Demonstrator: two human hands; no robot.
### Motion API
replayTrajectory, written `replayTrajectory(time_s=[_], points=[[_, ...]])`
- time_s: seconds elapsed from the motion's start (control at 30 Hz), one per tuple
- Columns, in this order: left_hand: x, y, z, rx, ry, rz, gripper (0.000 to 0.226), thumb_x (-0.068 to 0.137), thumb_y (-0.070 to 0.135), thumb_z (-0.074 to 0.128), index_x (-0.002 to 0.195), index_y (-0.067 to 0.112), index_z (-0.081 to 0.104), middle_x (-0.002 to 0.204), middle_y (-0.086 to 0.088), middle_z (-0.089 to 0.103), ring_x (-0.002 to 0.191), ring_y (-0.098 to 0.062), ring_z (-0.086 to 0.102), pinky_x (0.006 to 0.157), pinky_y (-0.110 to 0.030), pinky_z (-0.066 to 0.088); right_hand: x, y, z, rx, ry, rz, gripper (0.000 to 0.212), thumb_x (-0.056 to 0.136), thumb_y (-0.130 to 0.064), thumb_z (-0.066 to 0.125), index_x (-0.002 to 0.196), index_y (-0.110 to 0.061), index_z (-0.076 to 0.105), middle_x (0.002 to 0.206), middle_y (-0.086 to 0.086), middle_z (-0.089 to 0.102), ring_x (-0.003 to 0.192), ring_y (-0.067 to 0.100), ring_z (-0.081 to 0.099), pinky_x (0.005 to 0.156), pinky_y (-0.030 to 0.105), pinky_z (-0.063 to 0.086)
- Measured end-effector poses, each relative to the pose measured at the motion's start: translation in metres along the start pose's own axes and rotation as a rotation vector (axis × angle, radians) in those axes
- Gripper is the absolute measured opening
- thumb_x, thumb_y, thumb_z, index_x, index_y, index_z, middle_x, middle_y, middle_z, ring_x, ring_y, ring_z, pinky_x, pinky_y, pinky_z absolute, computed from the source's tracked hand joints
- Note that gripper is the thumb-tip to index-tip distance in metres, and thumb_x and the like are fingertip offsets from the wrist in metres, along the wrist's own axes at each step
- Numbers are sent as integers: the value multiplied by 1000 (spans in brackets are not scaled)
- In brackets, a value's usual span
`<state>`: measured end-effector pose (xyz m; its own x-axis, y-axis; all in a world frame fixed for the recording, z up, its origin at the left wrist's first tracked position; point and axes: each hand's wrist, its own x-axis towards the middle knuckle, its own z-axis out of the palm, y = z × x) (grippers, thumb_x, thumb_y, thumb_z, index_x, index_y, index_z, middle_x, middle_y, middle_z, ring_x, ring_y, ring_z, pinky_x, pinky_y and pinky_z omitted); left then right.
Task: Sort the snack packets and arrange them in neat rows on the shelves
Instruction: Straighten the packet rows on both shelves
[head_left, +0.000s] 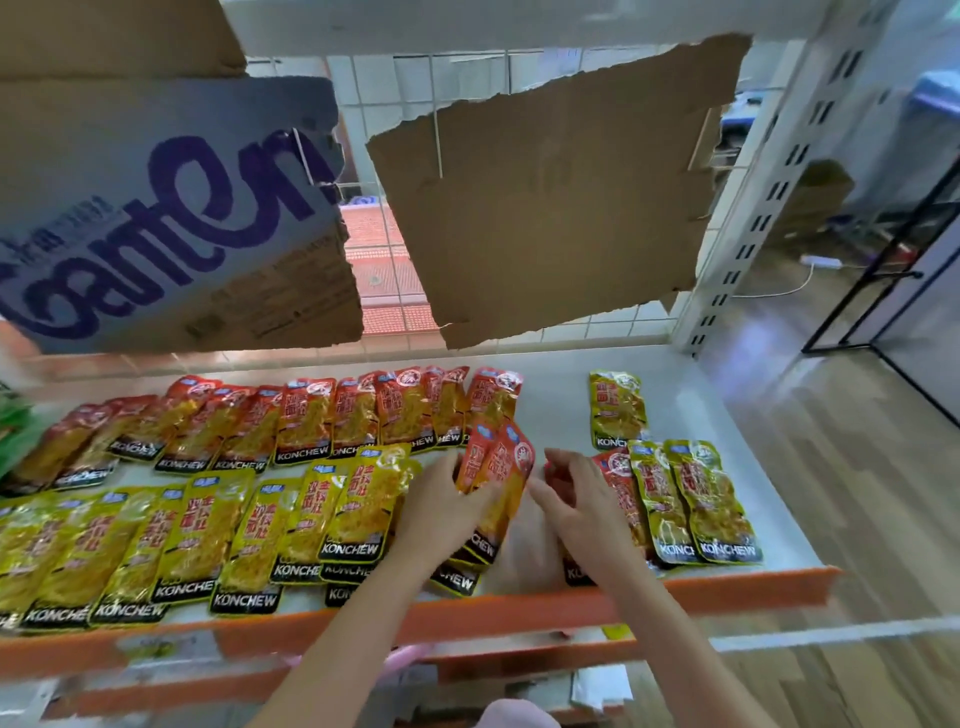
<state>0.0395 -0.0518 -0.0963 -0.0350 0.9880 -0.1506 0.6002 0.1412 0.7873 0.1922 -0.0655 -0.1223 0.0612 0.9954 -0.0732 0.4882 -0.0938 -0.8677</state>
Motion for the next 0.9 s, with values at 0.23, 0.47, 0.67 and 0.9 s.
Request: replayTrajectory(time_s=[0.23, 0.47, 0.67, 0.9], points=[[14, 30, -7, -355, -102, 28, 27, 88, 39, 57, 107, 20, 58, 101, 5, 64, 95, -12, 62, 74, -20, 50, 35, -26, -18, 452, -87, 181, 49, 77, -15, 74, 120, -12, 50, 103, 9, 67, 92, 23, 67, 76, 35, 55], [17, -7, -52, 193, 129, 122, 29, 90, 28, 58, 117, 19, 53, 114, -1, 48, 106, -14, 51, 87, -23, 40, 90, -23, -50, -557, 21, 174, 56, 87, -31, 61, 131, -3, 39, 128, 20, 49, 117, 33, 46, 86, 36, 42], [-9, -47, -66, 764, 3, -189, 84, 76, 69, 53, 138, 17, 28, 137, -12, 32, 129, -28, 30, 102, -39, 33, 46, -47, 3, -507, -104, -144, 43, 92, -24, 52, 131, -9, 44, 131, 13, 40, 124, 29, 36, 101, 35, 29], [-14, -40, -71, 342, 89, -258, 90, 70, 54, 73, 134, 14, 25, 115, -4, 53, 97, -22, 52, 73, -29, 40, 14, -64, 63, -341, -354, -113, 32, 93, -30, 52, 117, -12, 60, 108, 6, 66, 103, 22, 60, 87, 33, 48]])
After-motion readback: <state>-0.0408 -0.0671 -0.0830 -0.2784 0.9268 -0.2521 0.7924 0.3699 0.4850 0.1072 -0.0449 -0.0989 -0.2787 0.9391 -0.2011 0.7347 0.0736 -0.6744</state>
